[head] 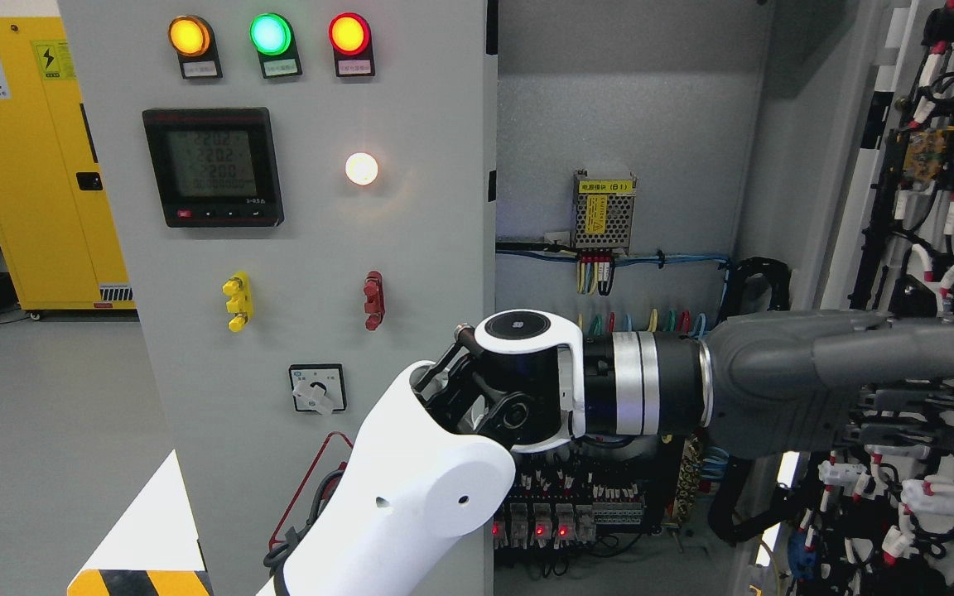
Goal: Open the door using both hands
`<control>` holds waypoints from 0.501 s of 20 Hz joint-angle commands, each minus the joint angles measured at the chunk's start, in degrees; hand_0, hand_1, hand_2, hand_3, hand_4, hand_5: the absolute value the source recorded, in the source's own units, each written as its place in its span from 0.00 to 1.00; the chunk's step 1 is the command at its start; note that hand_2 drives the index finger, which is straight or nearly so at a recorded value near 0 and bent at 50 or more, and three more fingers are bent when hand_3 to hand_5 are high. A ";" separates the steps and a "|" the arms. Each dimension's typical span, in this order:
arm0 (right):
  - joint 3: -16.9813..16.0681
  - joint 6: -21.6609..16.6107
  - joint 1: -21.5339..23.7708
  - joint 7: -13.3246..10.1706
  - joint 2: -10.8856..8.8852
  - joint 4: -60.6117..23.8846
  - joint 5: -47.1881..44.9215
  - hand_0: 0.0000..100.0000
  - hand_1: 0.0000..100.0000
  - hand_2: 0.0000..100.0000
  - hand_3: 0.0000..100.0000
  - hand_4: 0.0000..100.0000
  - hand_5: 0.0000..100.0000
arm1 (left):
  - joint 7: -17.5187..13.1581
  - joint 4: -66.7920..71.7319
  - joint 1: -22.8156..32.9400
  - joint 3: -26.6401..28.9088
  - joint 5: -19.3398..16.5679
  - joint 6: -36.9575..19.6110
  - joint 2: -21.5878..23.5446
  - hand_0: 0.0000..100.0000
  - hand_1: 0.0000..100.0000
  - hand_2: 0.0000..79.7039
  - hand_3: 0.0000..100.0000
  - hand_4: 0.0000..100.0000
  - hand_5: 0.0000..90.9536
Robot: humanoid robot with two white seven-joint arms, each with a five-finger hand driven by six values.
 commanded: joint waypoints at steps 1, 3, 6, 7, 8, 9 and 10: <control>-0.06 0.02 0.79 -0.03 0.88 -0.06 0.01 0.00 0.50 0.04 0.00 0.00 0.00 | 0.16 0.34 -1.84 -3.60 1.74 -0.90 -0.64 0.12 0.56 0.00 0.00 0.00 0.00; -0.06 0.02 1.23 -0.03 0.62 -0.15 0.01 0.00 0.50 0.04 0.00 0.00 0.00 | 0.51 0.34 -2.37 -4.49 3.06 -1.26 -0.64 0.12 0.56 0.00 0.00 0.00 0.00; -0.06 0.02 2.28 -0.03 0.53 -0.15 0.01 0.00 0.50 0.04 0.00 0.00 0.00 | 2.00 0.95 -2.38 -4.84 3.25 -1.35 -0.64 0.12 0.56 0.00 0.00 0.00 0.00; -0.06 0.02 2.29 -0.03 0.53 -0.15 -0.08 0.00 0.50 0.04 0.00 0.00 0.00 | 2.35 1.13 -2.38 -4.93 3.25 -1.43 -0.73 0.12 0.56 0.00 0.00 0.00 0.00; -0.06 0.02 2.29 -0.03 0.53 -0.15 0.01 0.00 0.50 0.04 0.00 0.00 0.00 | 2.44 1.30 -2.38 -5.01 3.33 -1.78 -0.73 0.12 0.56 0.00 0.00 0.00 0.00; -0.06 0.02 2.29 -0.03 0.53 -0.41 0.01 0.00 0.50 0.04 0.00 0.00 0.00 | 2.45 1.56 -2.38 -5.45 3.33 -1.96 -0.73 0.12 0.56 0.00 0.00 0.00 0.00; -0.15 0.02 2.29 -0.03 0.53 -0.50 0.01 0.00 0.50 0.04 0.00 0.00 0.00 | 2.45 1.74 -2.38 -5.89 3.33 -2.14 -0.73 0.12 0.56 0.00 0.00 0.00 0.00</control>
